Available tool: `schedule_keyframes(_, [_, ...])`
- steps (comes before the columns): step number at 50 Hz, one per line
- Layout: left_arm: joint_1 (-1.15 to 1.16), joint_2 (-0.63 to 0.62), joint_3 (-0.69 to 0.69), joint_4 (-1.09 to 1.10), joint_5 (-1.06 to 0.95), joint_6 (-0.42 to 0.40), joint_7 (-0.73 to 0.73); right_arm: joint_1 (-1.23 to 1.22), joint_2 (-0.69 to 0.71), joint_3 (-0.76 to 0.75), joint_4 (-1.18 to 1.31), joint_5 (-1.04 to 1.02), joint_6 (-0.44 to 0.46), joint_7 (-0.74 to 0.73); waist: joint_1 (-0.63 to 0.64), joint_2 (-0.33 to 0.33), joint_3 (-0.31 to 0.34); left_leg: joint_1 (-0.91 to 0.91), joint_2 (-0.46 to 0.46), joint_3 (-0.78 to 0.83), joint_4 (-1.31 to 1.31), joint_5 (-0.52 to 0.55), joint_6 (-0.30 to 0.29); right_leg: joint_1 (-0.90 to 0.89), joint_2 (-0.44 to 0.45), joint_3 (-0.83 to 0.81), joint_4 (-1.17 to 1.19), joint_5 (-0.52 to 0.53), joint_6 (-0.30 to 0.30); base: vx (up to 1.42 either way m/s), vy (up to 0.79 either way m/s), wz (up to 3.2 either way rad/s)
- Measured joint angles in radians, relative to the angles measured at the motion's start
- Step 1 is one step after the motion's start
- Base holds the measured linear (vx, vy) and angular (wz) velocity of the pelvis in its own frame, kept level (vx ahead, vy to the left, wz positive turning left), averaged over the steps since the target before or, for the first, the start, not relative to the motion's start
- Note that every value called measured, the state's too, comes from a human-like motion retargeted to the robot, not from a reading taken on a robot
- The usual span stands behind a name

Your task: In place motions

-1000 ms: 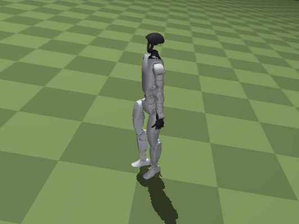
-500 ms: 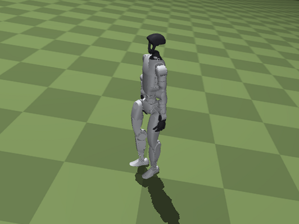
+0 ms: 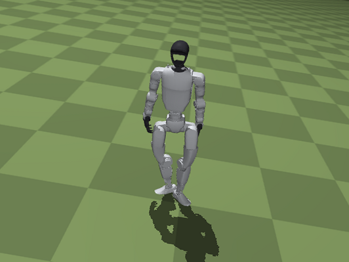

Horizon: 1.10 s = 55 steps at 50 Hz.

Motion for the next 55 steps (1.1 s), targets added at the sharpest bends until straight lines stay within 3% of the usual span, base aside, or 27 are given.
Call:
schedule_keyframes(5, [0.005, -0.013, 0.035, 0.01, -0.053, -0.018, 0.008, -0.043, -0.001, 0.003, -0.01, 0.024, 0.007, 0.006, -0.003, 0.013, 0.01, 0.032, 0.031, 0.053, -0.01, 0.04, -0.099, 0.044, 0.031, -0.128, -0.002, -0.004, 0.021, 0.18, -0.13, 1.29])
schedule_keyframes(10, [0.03, -0.052, 0.078, 0.003, -0.099, -0.059, 0.039, -0.102, 0.016, 0.011, -0.072, 0.02, 0.002, 0.014, 0.06, 0.023, 0.032, 0.048, 0.03, -0.001, -0.05, 0.271, -0.089, 0.081, 0.039, -0.098, 0.012, -0.014, 0.025, 0.21, -0.1, -0.24])
schedule_keyframes(17, [0.048, -0.076, 0.12, 0.039, -0.148, -0.065, 0.044, -0.141, 0.099, 0.031, -0.18, 0.099, -0.035, 0.064, 0.047, 0.029, -0.017, 0.083, 0.022, 0.057, -0.075, 0.242, -0.114, 0.074, 0.021, -0.028, 0.013, 0.0, 0.031, 0.23, -0.13, -0.52])
schedule_keyframes(23, [0.014, -0.021, 0.069, -0.001, -0.085, -0.058, 0.144, -0.122, 0.134, 0.068, -0.206, 0.156, -0.075, 0.139, 0.06, 0.024, -0.068, 0.08, 0.002, 0.091, -0.089, 0.213, -0.115, 0.047, -0.004, 0.03, 0.012, 0.022, 0.04, 0.2, -0.2, -0.48])
schedule_keyframes(32, [-0.085, 0.033, 0.04, -0.111, -0.082, -0.06, 0.141, -0.094, 0.082, 0.044, -0.057, 0.089, -0.056, 0.019, 0.056, 0.036, -0.058, 0.098, -0.017, 0.028, -0.092, 0.161, -0.093, 0.082, -0.031, 0.021, 0.06, 0.066, 0.06, 0.2, -0.26, 0.17])
schedule_keyframes(35, [-0.115, 0.022, 0.047, -0.132, -0.115, -0.06, 0.12, -0.07, 0.057, 0.002, -0.006, 0.105, -0.041, -0.005, 0.034, 0.064, -0.047, 0.101, -0.005, -0.019, -0.09, 0.148, -0.085, 0.105, -0.038, 0.002, 0.117, 0.103, 0.055, 0.22, -0.25, 0.8])
schedule_keyframes(38, [-0.141, 0.009, 0.04, -0.138, -0.133, -0.06, 0.094, -0.038, 0.038, -0.05, 0.026, 0.151, -0.034, -0.02, 0.008, 0.118, -0.022, 0.105, 0.039, -0.067, -0.088, 0.143, -0.082, 0.115, -0.057, 0.007, 0.25, 0.164, 0.013, 0.2, -0.27, 1.06])
schedule_keyframes(40, [-0.158, 0.008, 0.027, -0.133, -0.132, -0.061, 0.072, -0.019, 0.028, -0.084, 0.038, 0.189, -0.031, -0.018, -0.013, 0.153, 0.003, 0.107, 0.07, -0.114, -0.086, 0.142, -0.081, 0.099, -0.101, 0.049, 0.401, 0.184, -0.051, 0.13, -0.26, 1.16])
schedule_keyframes(42, [-0.172, 0.021, 0.006, -0.117, -0.121, -0.063, 0.048, -0.01, 0.028, -0.108, 0.047, 0.226, -0.025, -0.006, -0.034, 0.151, 0.022, 0.102, 0.063, -0.162, -0.086, 0.145, -0.072, 0.014, -0.203, 0.184, 0.62, 0.168, -0.101, 0.06, -0.29, 1.2])
schedule_keyframes(44, [-0.182, 0.037, -0.02, -0.093, -0.097, -0.058, 0.032, -0.002, 0.038, -0.127, 0.054, 0.255, -0.018, 0.01, -0.058, 0.122, 0.023, 0.083, 0.02, -0.215, -0.089, 0.153, -0.055, -0.136, -0.259, 0.417, 0.781, 0.132, -0.05, -0.04, -0.32, 1.39])
schedule_keyframes(48, [-0.191, 0.059, -0.046, -0.033, -0.037, -0.037, 0.032, -0.003, 0.066, -0.132, 0.033, 0.273, -0.007, 0.042, -0.087, 0.112, 0.044, 0.042, 0.007, -0.307, -0.085, 0.177, -0.035, -0.327, -0.179, 0.711, 0.872, 0.078, -0.005, -0.13, -0.35, 1.14])
schedule_keyframes(55, [-0.156, 0.066, -0.073, 0.017, 0.005, -0.015, 0.02, -0.029, 0.094, -0.036, -0.101, 0.169, -0.026, 0.024, -0.236, 0.153, 0.106, -0.012, 0.023, -0.528, -0.073, 0.218, -0.031, -0.429, -0.023, 0.772, 0.701, -0.013, 0.004, -0.18, -0.27, 1.55])
